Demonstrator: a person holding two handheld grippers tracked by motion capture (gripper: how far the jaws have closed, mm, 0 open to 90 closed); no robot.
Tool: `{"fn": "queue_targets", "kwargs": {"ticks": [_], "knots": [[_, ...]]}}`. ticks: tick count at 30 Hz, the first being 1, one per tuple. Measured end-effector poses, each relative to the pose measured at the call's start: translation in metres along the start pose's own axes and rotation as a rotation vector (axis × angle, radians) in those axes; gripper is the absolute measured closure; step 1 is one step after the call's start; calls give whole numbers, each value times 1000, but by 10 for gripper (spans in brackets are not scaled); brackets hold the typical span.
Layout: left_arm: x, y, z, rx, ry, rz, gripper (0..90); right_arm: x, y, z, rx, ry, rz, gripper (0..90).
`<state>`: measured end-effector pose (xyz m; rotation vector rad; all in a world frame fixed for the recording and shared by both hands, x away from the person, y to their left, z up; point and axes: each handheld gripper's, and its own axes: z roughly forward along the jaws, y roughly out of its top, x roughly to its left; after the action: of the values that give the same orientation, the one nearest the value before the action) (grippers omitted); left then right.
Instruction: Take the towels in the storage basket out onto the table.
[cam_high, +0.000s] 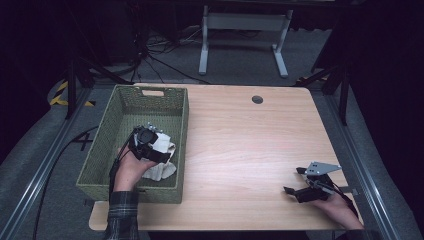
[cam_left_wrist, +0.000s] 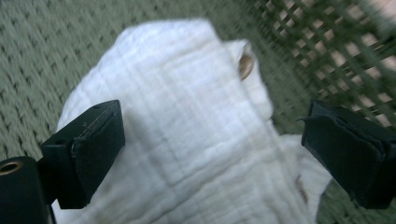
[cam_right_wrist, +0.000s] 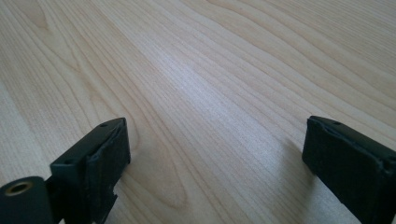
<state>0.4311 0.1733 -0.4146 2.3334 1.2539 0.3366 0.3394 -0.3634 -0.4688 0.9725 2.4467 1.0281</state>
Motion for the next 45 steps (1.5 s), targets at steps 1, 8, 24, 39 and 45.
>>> {"fn": "queue_targets", "kwargs": {"ticks": [1, 8, 24, 39, 45], "knots": [[0, 0, 2, 19, 1, 0, 70, 0, 0, 0, 0, 0, 0, 79], [-3, -2, 12, 86, 19, -2, 69, 0, 0, 0, 1, 2, 1, 79], [-7, -4, 25, 178, 34, 14, 118, 0, 0, 0, 1, 3, -1, 79], [-5, -3, 10, 187, 22, -32, 728, 0, 0, 0, 0, 3, -1, 79], [2, -3, -1, 118, -21, -75, 732, 0, 0, 0, 0, 3, -1, 79]]}}
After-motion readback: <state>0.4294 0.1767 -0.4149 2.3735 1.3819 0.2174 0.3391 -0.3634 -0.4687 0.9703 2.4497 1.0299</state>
